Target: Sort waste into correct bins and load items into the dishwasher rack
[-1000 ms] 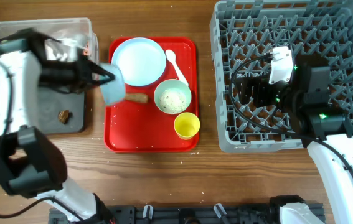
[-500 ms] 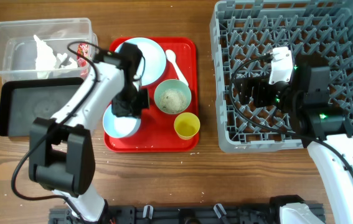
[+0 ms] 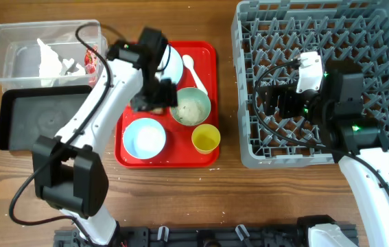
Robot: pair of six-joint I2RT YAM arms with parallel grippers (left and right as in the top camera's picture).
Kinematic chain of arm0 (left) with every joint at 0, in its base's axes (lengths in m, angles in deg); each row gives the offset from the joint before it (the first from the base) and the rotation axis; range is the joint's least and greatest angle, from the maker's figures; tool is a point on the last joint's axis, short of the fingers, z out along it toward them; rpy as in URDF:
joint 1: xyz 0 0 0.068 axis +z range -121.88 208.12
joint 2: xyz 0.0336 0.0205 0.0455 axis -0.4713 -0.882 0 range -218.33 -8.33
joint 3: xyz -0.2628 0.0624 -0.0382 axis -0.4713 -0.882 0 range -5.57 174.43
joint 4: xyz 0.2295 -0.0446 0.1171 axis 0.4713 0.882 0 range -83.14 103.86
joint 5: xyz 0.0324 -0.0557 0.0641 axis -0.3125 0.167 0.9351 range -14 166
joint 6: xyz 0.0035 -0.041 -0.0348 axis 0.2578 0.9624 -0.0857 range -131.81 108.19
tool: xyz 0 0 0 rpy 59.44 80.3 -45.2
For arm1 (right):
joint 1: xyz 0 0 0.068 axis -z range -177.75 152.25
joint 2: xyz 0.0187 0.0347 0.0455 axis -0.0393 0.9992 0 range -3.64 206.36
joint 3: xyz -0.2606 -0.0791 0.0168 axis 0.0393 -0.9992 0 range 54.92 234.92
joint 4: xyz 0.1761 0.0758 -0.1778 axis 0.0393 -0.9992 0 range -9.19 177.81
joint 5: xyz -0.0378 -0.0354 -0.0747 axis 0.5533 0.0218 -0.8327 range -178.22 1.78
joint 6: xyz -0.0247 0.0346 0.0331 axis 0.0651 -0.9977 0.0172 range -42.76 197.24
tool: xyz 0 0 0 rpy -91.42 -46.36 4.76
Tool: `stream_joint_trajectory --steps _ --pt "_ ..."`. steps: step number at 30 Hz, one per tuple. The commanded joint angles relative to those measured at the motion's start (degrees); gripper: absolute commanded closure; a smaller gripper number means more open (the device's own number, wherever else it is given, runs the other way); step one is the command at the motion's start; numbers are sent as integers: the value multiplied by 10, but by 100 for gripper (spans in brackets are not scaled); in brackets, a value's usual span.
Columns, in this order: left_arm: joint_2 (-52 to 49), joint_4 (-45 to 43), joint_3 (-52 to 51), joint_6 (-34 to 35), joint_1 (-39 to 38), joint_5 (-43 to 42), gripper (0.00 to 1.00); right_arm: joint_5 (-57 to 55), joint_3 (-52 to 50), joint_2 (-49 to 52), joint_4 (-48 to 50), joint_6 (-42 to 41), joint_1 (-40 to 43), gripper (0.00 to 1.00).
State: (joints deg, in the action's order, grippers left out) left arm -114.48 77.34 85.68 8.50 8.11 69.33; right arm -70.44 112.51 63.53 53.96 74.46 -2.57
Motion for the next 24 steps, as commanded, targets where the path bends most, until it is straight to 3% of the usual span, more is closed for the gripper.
stream_joint_trajectory --steps 1,7,11,16,24 --pt "2 -20 17 -6 -41 3 37 1 9 1 -3 -4 0 0" --pt "0 -10 16 0 -101 6 47 1 9 1 -5 -4 0 0" --pt "0 22 4 26 -103 5 48 0 9 1 -13 -3 0 0" --pt "0 -43 -63 27 -106 -67 57 0 9 1 -13 -3 0 0" --pt "0 -69 -89 46 -125 -74 66 1 9 1 -14 -3 0 0"
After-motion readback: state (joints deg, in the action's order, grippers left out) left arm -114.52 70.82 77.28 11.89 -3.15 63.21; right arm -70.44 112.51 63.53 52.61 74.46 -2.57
